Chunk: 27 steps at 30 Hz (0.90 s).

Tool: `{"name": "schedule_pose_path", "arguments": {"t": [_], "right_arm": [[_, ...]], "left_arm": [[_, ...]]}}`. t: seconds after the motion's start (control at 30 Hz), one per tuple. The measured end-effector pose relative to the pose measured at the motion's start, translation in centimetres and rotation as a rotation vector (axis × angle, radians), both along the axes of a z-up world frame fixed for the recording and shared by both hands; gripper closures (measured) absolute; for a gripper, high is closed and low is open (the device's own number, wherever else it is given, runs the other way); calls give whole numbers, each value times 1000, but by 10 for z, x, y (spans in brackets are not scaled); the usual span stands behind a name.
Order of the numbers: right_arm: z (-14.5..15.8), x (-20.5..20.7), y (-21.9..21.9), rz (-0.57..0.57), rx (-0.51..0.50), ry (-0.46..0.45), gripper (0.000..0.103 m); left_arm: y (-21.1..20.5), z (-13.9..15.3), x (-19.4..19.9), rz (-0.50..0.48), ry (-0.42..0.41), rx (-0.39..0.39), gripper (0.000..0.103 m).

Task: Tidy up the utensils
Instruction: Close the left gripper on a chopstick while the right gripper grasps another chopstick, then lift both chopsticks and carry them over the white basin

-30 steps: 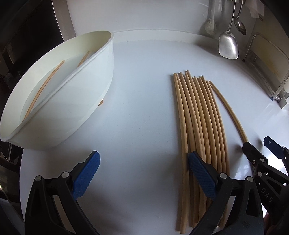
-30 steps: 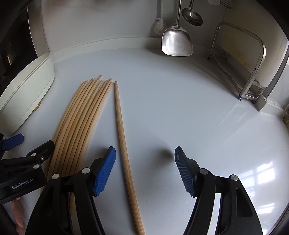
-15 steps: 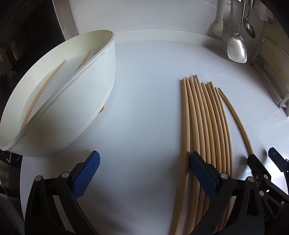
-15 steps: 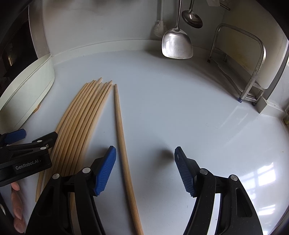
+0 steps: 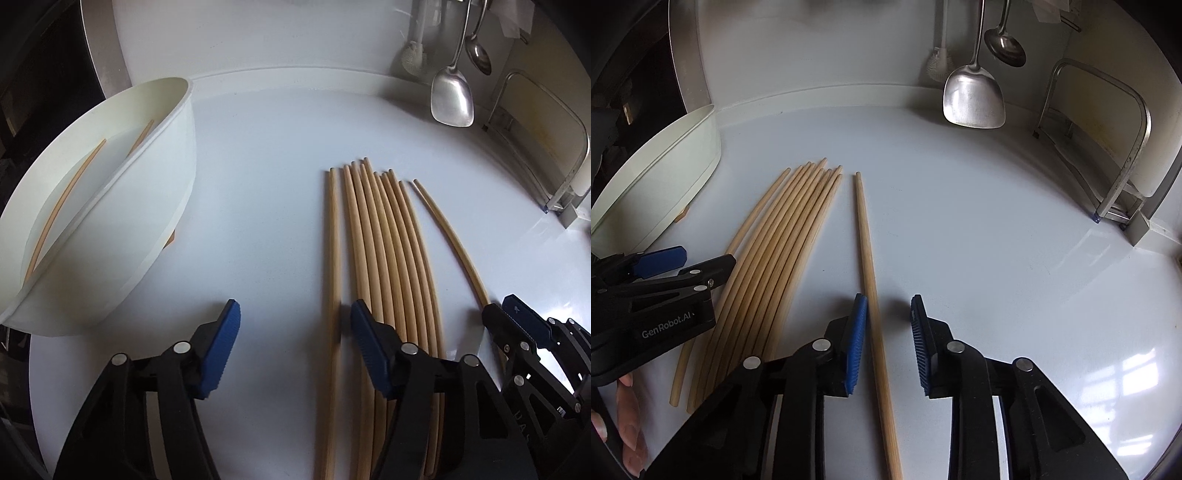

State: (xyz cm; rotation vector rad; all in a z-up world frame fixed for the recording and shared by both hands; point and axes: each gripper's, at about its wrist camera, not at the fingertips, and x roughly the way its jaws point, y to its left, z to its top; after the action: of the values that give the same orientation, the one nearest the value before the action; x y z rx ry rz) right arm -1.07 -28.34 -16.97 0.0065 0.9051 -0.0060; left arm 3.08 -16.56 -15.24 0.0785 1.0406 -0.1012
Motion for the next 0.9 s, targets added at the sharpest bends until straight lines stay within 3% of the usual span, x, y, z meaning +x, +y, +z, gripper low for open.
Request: {"name": "schedule_pose_path", "arguments": {"t": [0.07, 0.1, 0.17, 0.23, 0.57, 0.9], "right_arm": [[0, 0, 1, 2, -14, -1, 95], [0, -1, 0, -2, -18, 0, 96], [0, -1, -2, -6, -13, 0, 97], [0, -1, -3, -6, -9, 2, 97], [9, -5, -19, -42, 59, 22, 97], [59, -13, -17, -77, 106, -3, 97]], "left_arm": [[-3, 2, -1, -18, 1, -4, 63], [-5, 2, -2, -29, 1, -4, 67], [-11, 3, -5, -52, 3, -5, 86], [-14, 4, -6, -65, 8, -8, 96], [1, 13, -3, -46, 60, -88, 96], [19, 83, -6, -87, 9, -121, 96]]}}
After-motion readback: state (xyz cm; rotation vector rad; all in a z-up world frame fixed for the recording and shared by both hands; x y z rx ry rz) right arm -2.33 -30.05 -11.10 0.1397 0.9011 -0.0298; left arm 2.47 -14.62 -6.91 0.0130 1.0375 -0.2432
